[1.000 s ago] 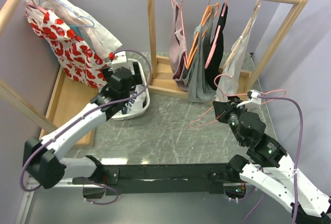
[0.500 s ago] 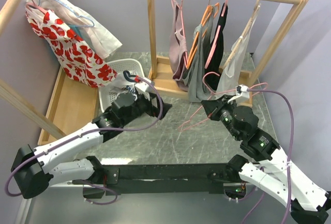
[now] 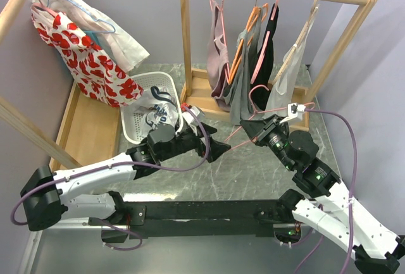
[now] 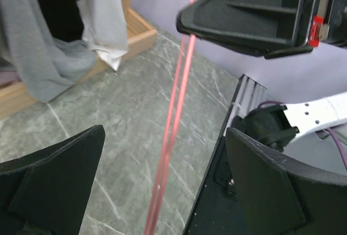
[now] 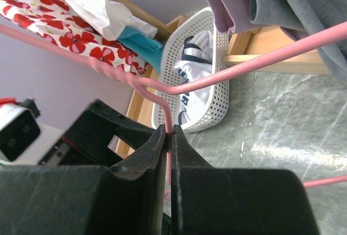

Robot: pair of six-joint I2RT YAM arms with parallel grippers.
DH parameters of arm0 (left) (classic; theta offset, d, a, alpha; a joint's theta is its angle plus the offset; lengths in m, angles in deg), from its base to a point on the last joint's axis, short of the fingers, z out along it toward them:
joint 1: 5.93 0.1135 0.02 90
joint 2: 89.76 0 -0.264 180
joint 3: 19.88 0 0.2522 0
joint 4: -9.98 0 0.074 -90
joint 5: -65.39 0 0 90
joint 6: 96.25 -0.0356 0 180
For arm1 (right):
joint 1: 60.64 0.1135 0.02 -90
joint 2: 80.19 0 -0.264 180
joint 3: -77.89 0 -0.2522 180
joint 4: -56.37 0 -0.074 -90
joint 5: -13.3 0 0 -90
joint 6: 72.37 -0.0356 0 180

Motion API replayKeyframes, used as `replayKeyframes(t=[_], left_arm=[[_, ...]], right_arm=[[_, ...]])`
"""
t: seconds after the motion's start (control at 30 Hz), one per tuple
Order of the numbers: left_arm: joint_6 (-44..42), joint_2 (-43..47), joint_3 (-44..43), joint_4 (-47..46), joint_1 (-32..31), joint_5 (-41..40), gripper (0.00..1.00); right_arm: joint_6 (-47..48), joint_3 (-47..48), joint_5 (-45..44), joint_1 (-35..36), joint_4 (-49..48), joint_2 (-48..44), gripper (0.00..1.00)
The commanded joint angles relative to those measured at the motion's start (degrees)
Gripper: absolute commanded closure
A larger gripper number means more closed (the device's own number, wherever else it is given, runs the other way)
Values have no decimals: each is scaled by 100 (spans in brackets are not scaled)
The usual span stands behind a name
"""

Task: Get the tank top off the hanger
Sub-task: Place the hanger at the clothesline.

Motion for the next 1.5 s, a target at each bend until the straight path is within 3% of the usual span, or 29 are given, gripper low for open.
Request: replayKeyframes(t=[0.0, 0.1, 0.2, 0.27, 0.4, 0.5, 0.63, 0.7, 0.77, 0.9, 1.0, 1.1, 1.13, 1.23, 1.33, 1.47], left_arm=[[211, -62, -88, -390, -85, 377, 1], [273, -106, -52, -391, -111, 405, 1], [229, -150, 35, -294, -208, 176, 7], [220, -133, 88, -277, -225, 175, 17], [185, -229, 53, -127, -252, 237, 20], [229, -282, 97, -179, -261, 255, 28], [115, -317, 19, -66, -278, 185, 67], [88, -326, -43, -4, -278, 184, 79], [62, -300, -79, 49, -287, 184, 98], [-17, -265, -166, 207, -287, 272, 99], [-87, -195, -228, 312, -278, 351, 99], [-262, -98, -420, 619, -278, 325, 99], [-298, -63, -456, 690, -278, 247, 99], [-404, 174, -500, 822, -278, 62, 99], [-500, 420, -553, 980, -287, -140, 99], [-615, 789, -659, 1191, -278, -203, 99]], right_arm=[[-76, 53, 38, -72, -424, -21, 94], [-76, 71, 81, -134, -379, -65, 94], [-58, 97, 99, -151, -371, -179, 94], [-32, 132, 55, -169, -318, -241, 94], [-32, 176, 46, -187, -230, -294, 94], [-23, 194, 81, -213, -247, -311, 94], [21, 229, 117, -231, -195, -276, 94], [30, 212, 134, -231, -212, -294, 94], [30, 203, 152, -231, -212, -294, 93], [83, 194, 126, -248, -151, -346, 92], [118, 115, 99, -239, -150, -451, 84], [267, 10, 82, -239, -221, -645, 60], [354, -8, 47, -239, -212, -767, 43], [643, 18, -243, -239, -19, -1013, 29], [907, 123, -682, -248, 410, -1303, 23], [988, 1, -1393, -248, 640, -1874, 22]])
